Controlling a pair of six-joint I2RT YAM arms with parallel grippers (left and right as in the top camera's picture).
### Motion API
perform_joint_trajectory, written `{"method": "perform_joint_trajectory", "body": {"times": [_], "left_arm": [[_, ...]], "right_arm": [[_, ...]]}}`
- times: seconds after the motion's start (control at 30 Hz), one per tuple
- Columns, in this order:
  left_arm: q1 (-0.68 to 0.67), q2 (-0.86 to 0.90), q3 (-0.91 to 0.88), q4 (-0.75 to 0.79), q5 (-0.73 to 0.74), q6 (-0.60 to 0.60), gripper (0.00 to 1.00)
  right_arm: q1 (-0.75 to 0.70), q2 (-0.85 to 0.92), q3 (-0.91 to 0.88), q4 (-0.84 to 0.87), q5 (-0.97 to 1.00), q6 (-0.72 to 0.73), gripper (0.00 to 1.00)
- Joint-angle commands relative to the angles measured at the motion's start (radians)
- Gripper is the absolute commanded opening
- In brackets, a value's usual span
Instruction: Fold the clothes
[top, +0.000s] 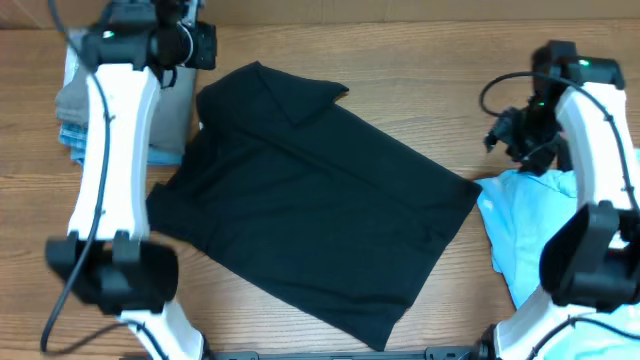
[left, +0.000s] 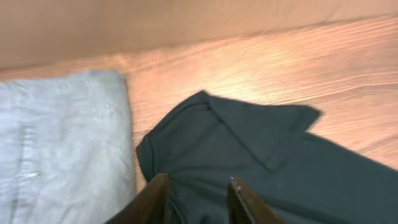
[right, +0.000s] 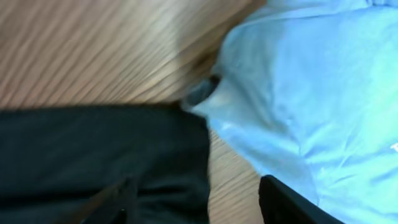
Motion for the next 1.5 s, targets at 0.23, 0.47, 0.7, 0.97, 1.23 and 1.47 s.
{"method": "perform_joint_trajectory", "body": {"times": [0.23,0.47,0.7,0.97,1.23,1.47], "left_arm": [[-0.073,-0.192,0.019,-0.298,0.026,-0.020,0.49],[-0.078,-0.192,0.019,-0.354,0.026,-0.048,0.50],[-0.078,-0.192,0.019,-0.391,0.026,-0.058,0.51],[-0.078,-0.192,0.019,-0.407,0.026,-0.058,0.57],[-0.078,-0.192,0.019,-0.408,0.026,-0.058,0.70],[-0.078,-0.192,0.019,-0.415,0.026,-0.058,0.72]], "right_arm": [[-0.108,0.171,-0.134,0.138,-0.108,-0.028,0.85],[-0.134,0.171,-0.328,0.333,-0.050,0.025,0.26],[-0.337,0.064,-0.220,0.233,0.002,0.028,0.25],[-0.417,-0.065,-0.209,0.217,-0.502,-0.277,0.69],[-0.235,-0.059,-0.286,0.251,-0.416,-0.246,0.74],[-0.168,-0.058,-0.488,0.400,-0.360,-0.184,0.74]]}}
